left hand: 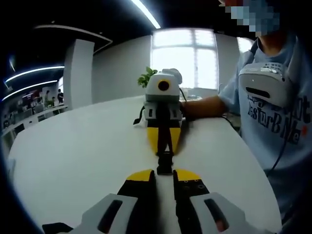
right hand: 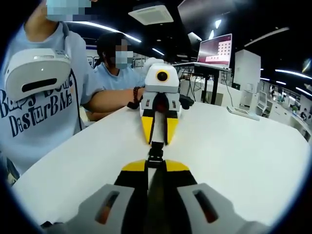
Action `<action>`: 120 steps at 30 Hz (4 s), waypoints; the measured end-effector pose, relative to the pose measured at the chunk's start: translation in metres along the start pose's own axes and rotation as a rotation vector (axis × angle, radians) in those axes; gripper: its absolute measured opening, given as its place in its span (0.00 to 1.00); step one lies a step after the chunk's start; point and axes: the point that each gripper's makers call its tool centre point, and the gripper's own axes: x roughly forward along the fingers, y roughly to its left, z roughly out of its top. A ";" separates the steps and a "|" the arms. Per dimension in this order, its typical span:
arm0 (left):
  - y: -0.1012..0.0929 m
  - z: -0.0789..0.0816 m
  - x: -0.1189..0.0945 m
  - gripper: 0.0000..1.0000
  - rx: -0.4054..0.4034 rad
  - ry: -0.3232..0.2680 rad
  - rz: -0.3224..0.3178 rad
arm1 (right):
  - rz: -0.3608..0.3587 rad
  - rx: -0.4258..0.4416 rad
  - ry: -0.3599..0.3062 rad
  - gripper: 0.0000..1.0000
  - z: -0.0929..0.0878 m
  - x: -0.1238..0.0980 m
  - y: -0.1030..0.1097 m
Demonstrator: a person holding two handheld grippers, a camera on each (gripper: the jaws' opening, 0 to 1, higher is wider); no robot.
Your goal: Snap the two parts of the plastic buckle together until the buckle closes and remains connected.
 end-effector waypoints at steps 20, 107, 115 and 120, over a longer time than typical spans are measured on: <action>0.000 0.002 0.001 0.08 0.016 0.001 -0.002 | -0.006 0.012 0.010 0.10 0.000 -0.001 -0.001; 0.010 -0.003 0.014 0.08 -0.009 0.003 0.099 | -0.073 -0.003 0.022 0.10 0.004 0.004 -0.007; 0.009 0.000 0.010 0.08 -0.008 0.000 0.097 | -0.070 0.006 0.015 0.10 0.003 0.004 -0.009; 0.010 0.001 0.007 0.09 -0.009 -0.002 0.088 | -0.060 0.023 0.003 0.12 0.002 0.003 -0.009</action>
